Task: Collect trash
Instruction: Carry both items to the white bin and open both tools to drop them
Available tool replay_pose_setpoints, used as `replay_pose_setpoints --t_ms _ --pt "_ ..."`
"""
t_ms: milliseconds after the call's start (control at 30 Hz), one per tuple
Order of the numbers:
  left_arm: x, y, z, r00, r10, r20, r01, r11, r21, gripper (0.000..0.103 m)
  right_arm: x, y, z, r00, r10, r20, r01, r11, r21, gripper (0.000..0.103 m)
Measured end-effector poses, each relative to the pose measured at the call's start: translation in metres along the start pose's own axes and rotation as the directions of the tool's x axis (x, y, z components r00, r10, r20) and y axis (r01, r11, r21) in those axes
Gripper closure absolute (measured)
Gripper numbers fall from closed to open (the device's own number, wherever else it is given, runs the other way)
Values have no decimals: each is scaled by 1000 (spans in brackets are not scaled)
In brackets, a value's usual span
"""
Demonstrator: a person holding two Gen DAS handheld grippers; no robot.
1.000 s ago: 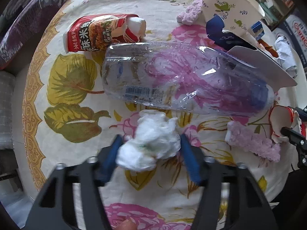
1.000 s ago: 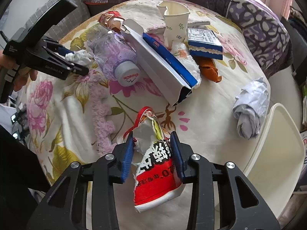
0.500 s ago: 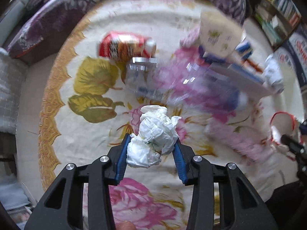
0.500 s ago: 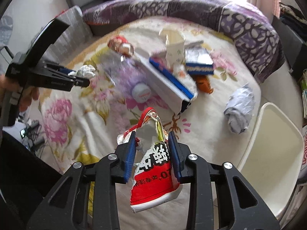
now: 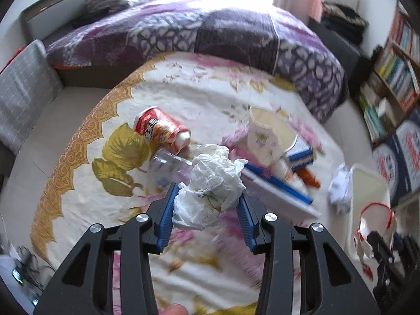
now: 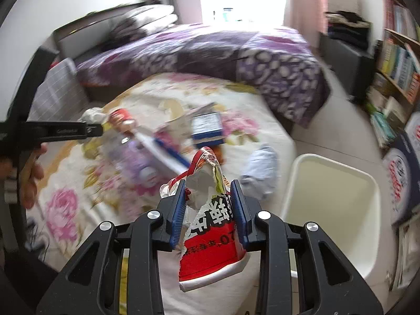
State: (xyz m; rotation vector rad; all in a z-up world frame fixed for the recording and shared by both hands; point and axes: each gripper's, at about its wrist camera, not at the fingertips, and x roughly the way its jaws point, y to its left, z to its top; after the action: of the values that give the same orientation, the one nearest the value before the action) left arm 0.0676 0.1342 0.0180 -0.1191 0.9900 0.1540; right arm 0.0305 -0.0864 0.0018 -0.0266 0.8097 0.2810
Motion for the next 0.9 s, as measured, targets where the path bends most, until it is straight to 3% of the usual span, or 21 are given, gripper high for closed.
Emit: replay_pose_setpoints --t_ms 233,533,767,900 --pt "-7 -48 -10 995 2 102 2 999 -38 60 -6 -37 0 991 -131 34 126 984 129 71" --pt "-15 -98 -15 986 -46 157 53 998 -40 60 -12 -83 -10 951 -309 9 299 927 228 69" --pt "-16 -146 -26 982 -86 170 78 996 54 60 -18 -116 -16 926 -378 -23 367 883 293 68" --pt "-17 -176 -34 978 -126 168 104 986 134 60 -22 -132 -19 914 -404 -37 393 858 330 62"
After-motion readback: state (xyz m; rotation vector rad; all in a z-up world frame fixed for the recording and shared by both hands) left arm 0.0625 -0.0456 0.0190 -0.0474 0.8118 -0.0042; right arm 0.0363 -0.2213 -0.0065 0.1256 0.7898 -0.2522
